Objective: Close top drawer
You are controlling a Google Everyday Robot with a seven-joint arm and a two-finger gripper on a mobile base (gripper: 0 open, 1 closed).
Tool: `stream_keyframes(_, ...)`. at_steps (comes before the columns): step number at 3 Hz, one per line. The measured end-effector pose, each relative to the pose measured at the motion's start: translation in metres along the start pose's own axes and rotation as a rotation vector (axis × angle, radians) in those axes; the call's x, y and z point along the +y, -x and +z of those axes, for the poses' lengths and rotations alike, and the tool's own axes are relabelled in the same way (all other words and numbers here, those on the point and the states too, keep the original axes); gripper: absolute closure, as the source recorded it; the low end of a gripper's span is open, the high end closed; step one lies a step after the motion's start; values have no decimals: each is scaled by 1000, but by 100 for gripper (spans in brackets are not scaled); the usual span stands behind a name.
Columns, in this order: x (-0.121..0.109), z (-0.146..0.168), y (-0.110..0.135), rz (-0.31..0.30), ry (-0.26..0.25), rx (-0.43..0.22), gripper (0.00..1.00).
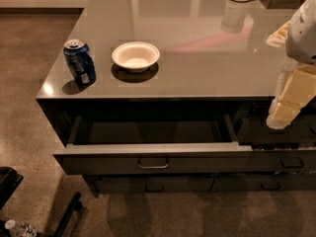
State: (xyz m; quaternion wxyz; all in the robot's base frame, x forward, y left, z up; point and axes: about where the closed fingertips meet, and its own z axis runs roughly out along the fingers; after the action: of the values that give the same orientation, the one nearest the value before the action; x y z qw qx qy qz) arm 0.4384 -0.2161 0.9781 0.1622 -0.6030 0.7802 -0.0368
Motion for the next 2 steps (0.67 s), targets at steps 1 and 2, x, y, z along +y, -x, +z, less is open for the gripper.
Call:
stream_keyframes(1, 0, 0, 0, 0, 0, 0, 0)
stream_keyframes(2, 0, 0, 0, 0, 0, 0, 17)
